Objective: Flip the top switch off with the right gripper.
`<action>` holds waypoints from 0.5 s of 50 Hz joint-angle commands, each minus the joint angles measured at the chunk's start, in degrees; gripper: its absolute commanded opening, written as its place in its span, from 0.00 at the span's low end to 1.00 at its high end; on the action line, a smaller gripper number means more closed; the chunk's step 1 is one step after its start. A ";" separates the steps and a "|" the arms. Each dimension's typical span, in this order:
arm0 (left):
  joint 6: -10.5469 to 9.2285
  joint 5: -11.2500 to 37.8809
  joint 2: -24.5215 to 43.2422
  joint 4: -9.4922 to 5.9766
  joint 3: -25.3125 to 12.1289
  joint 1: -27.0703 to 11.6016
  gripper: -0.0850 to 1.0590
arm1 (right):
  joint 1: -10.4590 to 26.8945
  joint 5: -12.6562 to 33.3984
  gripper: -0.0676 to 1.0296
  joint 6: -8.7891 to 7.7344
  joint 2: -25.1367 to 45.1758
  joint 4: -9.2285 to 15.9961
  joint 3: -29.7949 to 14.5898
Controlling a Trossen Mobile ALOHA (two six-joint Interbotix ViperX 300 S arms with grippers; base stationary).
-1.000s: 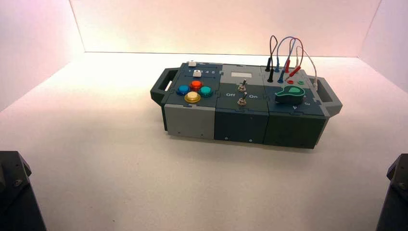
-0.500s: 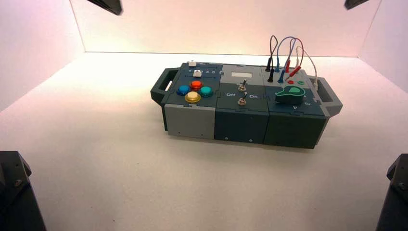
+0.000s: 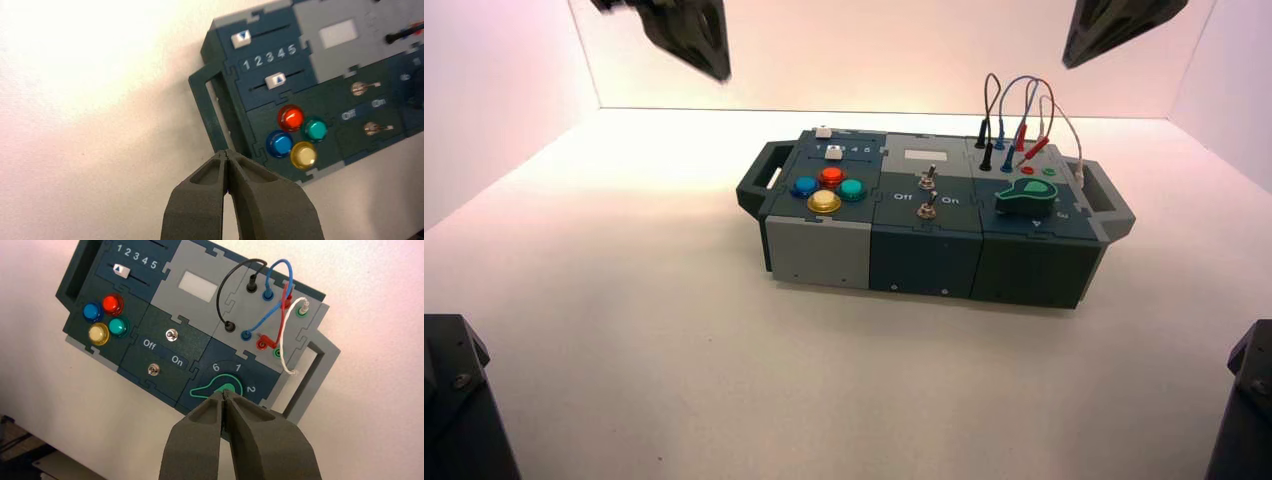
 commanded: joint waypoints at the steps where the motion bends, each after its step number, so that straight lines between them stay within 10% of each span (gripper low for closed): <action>1: -0.26 -0.44 6.15 -0.35 -3.78 -1.23 0.05 | 2.29 -2.99 0.04 3.96 2.20 1.05 -1.41; 25: -1.41 -0.53 18.54 -1.23 -10.02 -2.90 0.05 | 6.33 -10.11 0.04 11.16 7.65 1.14 0.00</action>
